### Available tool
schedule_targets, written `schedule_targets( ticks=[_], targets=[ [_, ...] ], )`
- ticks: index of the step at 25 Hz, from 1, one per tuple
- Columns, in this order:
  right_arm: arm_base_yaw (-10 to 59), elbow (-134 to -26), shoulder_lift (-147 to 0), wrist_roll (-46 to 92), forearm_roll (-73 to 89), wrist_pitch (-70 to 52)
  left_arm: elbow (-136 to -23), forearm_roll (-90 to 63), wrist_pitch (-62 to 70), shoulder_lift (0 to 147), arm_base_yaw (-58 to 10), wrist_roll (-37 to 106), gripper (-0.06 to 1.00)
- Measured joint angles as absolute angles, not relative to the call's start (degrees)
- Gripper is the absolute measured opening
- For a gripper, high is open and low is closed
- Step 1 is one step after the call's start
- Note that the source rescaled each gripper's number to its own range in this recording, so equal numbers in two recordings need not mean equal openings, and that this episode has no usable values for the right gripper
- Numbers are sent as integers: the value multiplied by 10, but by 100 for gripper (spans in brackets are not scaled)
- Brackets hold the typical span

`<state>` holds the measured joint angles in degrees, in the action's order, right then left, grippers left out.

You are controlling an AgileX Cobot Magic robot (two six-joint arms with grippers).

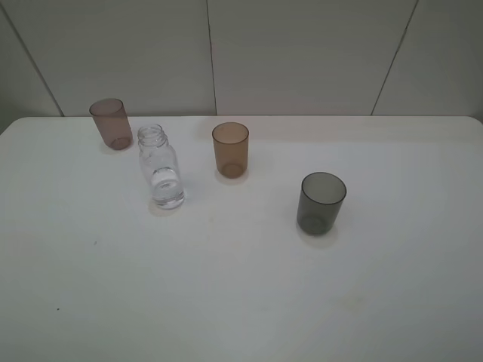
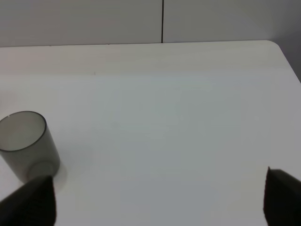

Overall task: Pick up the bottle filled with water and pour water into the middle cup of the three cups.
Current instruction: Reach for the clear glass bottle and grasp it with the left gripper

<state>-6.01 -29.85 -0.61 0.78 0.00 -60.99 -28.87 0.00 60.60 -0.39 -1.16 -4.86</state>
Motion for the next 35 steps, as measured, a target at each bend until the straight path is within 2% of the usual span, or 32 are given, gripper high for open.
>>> schedule_targets(
  ticks=[35],
  targets=[
    [-60,-298,-6,8,0,-610,-289,0,606,-1,-22,-49,100]
  ],
)
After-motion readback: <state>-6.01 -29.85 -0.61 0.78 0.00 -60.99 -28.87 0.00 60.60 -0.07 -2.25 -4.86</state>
